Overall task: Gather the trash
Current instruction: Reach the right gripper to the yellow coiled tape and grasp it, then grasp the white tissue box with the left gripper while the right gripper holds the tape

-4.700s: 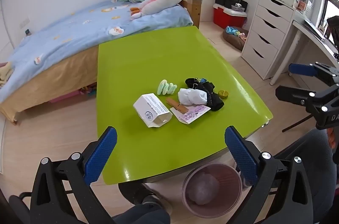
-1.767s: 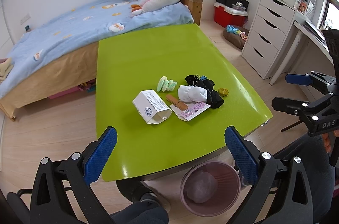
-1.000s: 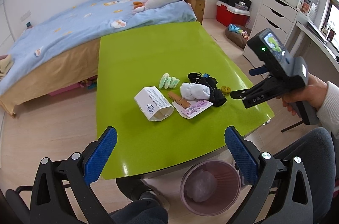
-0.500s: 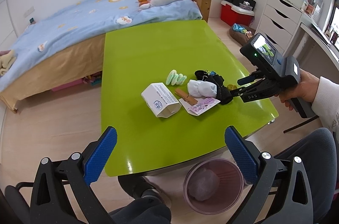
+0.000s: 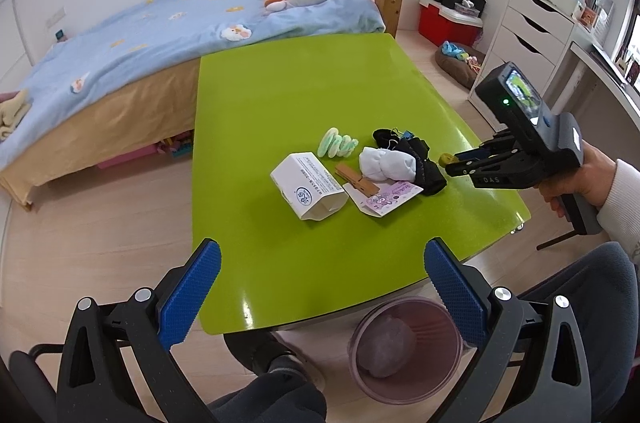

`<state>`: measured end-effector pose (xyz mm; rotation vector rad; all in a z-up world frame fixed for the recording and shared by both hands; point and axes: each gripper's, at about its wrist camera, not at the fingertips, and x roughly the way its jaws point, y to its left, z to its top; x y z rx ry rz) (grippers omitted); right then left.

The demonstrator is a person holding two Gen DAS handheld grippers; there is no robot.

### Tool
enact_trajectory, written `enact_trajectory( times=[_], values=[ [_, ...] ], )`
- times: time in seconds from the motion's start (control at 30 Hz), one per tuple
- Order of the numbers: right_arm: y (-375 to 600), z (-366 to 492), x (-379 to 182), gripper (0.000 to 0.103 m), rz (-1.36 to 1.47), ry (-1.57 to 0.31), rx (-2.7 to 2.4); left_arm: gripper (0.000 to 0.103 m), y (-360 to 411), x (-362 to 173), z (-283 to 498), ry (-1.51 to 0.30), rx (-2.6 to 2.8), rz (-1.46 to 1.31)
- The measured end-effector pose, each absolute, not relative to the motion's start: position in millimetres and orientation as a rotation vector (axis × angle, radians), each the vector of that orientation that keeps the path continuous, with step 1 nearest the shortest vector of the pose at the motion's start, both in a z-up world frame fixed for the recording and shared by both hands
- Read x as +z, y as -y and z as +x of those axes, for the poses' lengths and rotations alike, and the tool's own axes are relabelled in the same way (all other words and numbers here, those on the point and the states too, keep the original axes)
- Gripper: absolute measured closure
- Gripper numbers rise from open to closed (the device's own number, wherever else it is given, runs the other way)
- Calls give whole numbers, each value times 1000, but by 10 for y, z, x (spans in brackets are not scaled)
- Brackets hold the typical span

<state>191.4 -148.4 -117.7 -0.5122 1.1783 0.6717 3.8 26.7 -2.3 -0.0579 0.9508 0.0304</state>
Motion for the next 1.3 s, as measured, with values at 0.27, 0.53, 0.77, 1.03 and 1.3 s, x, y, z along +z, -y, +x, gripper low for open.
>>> enact_trajectory(
  times=[0.27, 0.53, 0.77, 1.03, 1.3],
  values=[
    [1647, 1746, -988, 83, -433, -1173, 657, 6, -306, -71, 210, -972, 8, -2],
    [1663, 1543, -895, 83, -382, -1178, 705, 6, -370, -244, 605, -1053, -100, 125],
    [1639, 1428, -845, 83, -380, -1170, 726, 6, -398, -556, 906, -1149, -219, 283],
    [1654, 1434, -849, 83, -381, -1181, 715, 6, -442, -844, 1172, -1198, -323, 397],
    [1681, 1475, -874, 83, -384, -1189, 692, 6, -367, -970, 1258, -1167, -401, 470]
  ],
)
